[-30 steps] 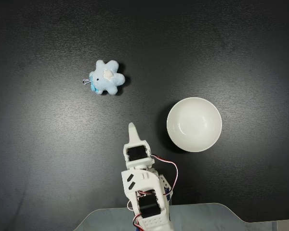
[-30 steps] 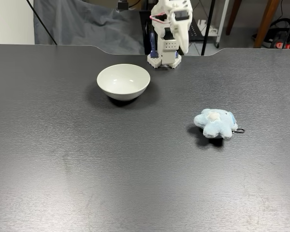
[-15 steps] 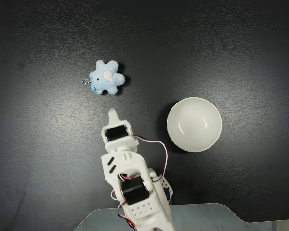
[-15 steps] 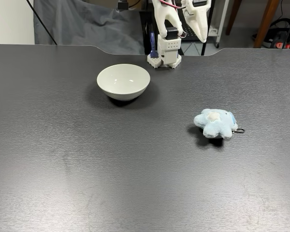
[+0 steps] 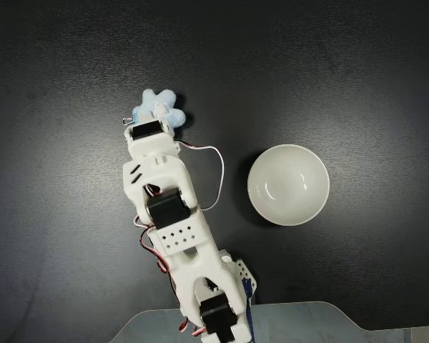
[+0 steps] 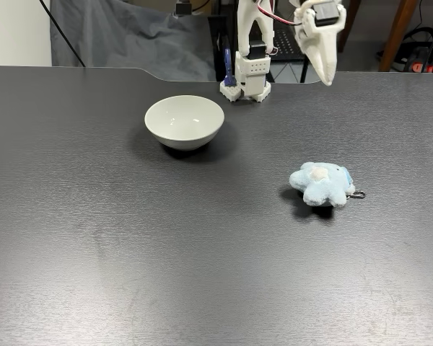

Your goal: Grasp a skyblue doll and put it in the white bowl.

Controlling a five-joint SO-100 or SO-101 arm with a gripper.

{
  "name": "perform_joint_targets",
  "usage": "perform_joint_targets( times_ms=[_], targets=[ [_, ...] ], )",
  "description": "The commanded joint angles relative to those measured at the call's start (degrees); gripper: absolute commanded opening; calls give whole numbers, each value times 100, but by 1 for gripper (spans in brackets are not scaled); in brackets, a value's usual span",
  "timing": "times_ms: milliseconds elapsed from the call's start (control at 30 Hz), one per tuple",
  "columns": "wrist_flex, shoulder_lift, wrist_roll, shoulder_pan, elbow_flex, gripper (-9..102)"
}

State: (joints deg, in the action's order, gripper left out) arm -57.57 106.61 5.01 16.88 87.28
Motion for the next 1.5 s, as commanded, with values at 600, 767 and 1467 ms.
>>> perform_joint_targets(
  times_ms=[600, 767, 1467],
  targets=[
    [114, -2241, -853, -536, -1978, -1],
    [97, -2470, -2259, -554, -1916, -1],
    [-2760, -3463, -3832, -519, -1986, 61]
  ],
)
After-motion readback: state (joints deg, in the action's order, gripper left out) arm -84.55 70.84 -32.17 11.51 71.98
